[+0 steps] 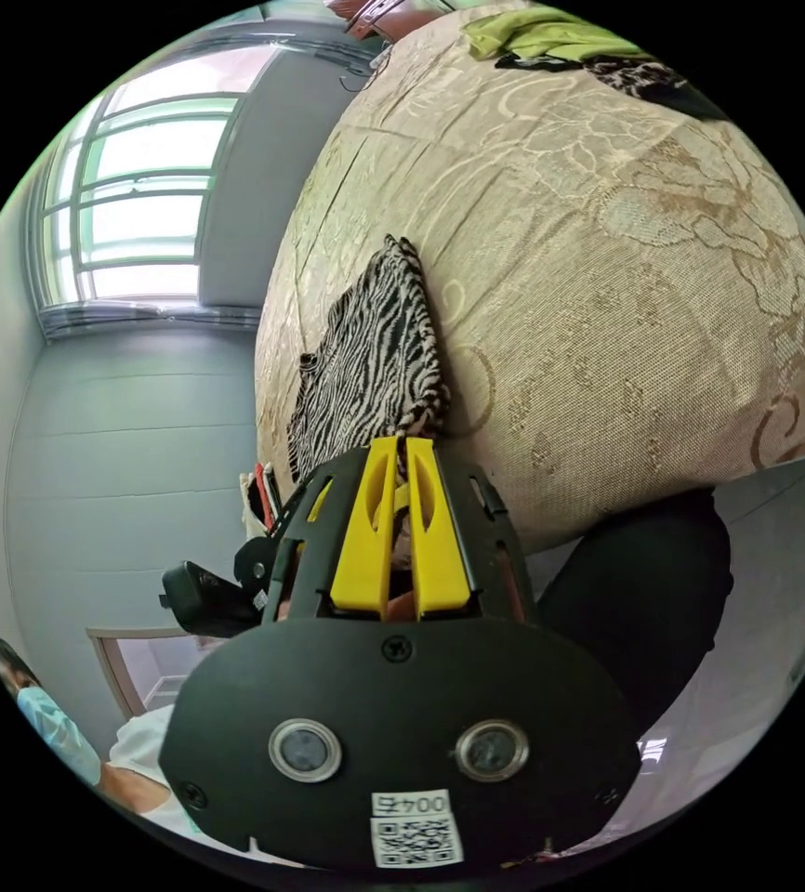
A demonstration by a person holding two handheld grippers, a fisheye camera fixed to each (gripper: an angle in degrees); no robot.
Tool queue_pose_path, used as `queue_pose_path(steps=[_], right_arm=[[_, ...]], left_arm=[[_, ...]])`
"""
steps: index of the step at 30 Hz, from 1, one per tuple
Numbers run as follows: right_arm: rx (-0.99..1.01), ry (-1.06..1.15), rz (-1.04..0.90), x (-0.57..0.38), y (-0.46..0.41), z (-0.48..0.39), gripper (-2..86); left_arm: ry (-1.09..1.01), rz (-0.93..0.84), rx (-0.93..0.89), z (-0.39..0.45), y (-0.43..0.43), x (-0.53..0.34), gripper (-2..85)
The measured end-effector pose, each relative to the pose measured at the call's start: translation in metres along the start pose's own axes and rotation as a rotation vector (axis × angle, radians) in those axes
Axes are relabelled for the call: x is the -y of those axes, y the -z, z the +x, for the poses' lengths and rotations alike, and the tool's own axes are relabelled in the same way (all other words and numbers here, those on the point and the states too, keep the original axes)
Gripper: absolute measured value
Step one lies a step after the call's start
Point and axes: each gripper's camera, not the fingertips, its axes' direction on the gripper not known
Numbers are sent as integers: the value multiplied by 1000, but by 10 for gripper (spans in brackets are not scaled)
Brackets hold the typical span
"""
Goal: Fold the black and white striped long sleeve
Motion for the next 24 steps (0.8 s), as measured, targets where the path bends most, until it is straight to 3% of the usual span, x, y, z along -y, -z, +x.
queue_pose_path(steps=[4,7,11,15,19,24], right_arm=[[27,45,-14,9,0,-14,30],[75,60,14,16,8,-13,38],[209,24,103,28,24,6,112],[386,-36,59,49,19,20,184],[497,-122,-9,83,-5,17,218],[482,-146,-81,143,-32,-24,230]], left_arm=[[-19,-58,127,15,-13,20,63],[54,3,123,7,-3,19,35],[231,116,-130,-44,20,3,21],[395,204,-347,-104,31,-26,18],[418,230,-361,-127,42,-43,16],[390,232,-339,-133,51,-57,16]])
